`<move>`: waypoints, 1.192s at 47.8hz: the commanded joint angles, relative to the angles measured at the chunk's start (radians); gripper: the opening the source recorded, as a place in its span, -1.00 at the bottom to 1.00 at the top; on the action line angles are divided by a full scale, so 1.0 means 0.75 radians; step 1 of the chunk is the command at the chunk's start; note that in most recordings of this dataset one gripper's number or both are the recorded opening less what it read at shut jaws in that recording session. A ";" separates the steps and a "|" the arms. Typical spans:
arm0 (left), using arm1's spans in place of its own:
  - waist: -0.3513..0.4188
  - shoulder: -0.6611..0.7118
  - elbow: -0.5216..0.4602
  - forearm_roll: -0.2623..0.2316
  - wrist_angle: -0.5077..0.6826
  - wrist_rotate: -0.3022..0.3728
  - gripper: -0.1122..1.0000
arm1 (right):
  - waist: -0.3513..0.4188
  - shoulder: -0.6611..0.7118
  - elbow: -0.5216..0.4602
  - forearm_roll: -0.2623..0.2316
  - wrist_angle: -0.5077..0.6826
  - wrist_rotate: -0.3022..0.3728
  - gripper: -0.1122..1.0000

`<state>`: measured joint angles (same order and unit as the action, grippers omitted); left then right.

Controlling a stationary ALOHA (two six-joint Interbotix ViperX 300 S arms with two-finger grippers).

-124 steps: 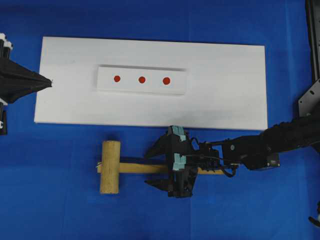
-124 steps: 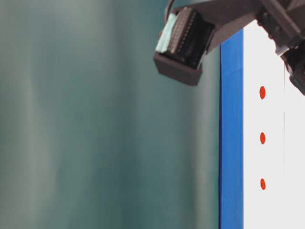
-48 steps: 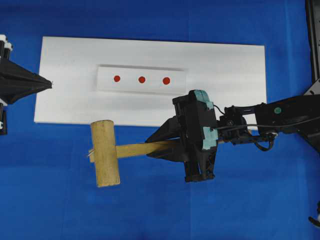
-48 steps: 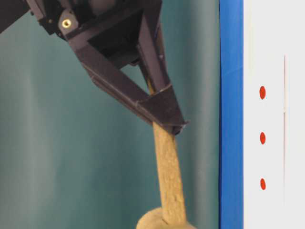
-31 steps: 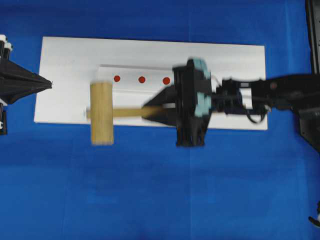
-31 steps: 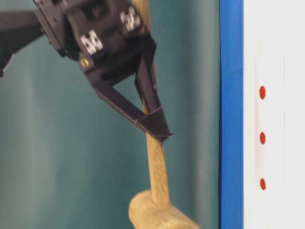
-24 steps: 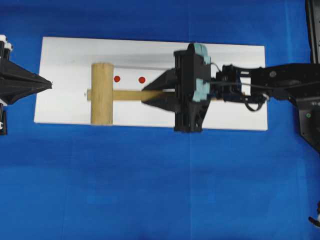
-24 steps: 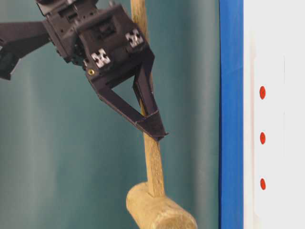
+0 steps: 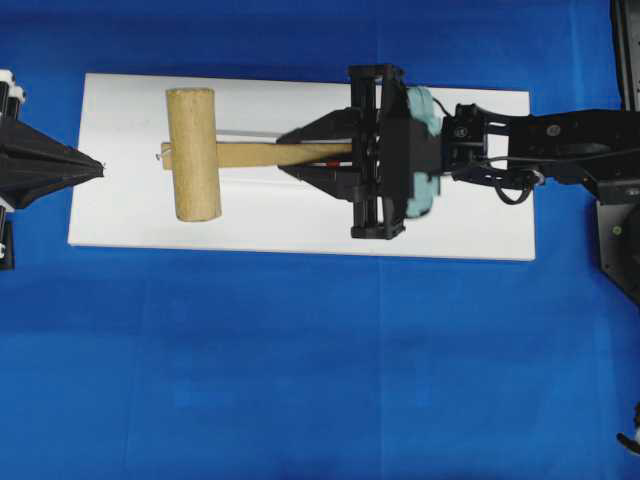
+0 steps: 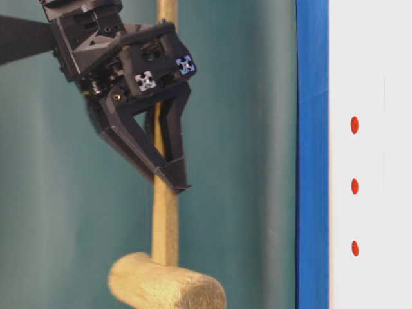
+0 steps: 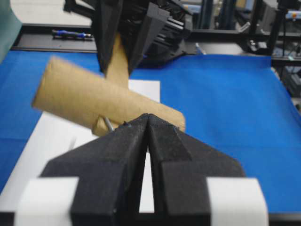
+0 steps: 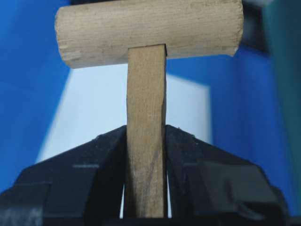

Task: Hit the mark with a hammer.
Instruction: 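Lift the mallet with the right gripper and swing it over the board, then close the left gripper around the mallet head held by the right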

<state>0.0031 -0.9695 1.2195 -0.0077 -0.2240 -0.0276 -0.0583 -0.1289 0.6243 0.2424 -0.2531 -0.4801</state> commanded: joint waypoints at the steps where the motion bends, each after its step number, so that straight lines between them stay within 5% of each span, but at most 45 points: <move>1: -0.002 0.004 -0.016 0.000 -0.006 -0.014 -0.80 | 0.004 -0.045 -0.012 -0.006 -0.063 -0.119 -0.63; 12: -0.002 0.004 -0.016 0.000 -0.008 -0.053 -0.80 | 0.004 -0.045 0.002 -0.006 -0.151 -0.544 -0.63; 27: -0.002 0.004 -0.016 0.000 -0.010 -0.061 -0.80 | 0.016 -0.045 0.029 -0.004 -0.290 -0.900 -0.63; 33: -0.002 0.004 -0.016 -0.002 -0.012 -0.063 -0.80 | 0.016 -0.045 0.035 -0.002 -0.299 -0.961 -0.63; 57: 0.033 0.004 -0.016 -0.010 -0.043 -0.119 -0.79 | 0.016 -0.045 0.033 -0.002 -0.315 -0.963 -0.63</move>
<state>0.0230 -0.9710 1.2195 -0.0123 -0.2454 -0.1135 -0.0476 -0.1304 0.6657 0.2393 -0.4679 -1.2057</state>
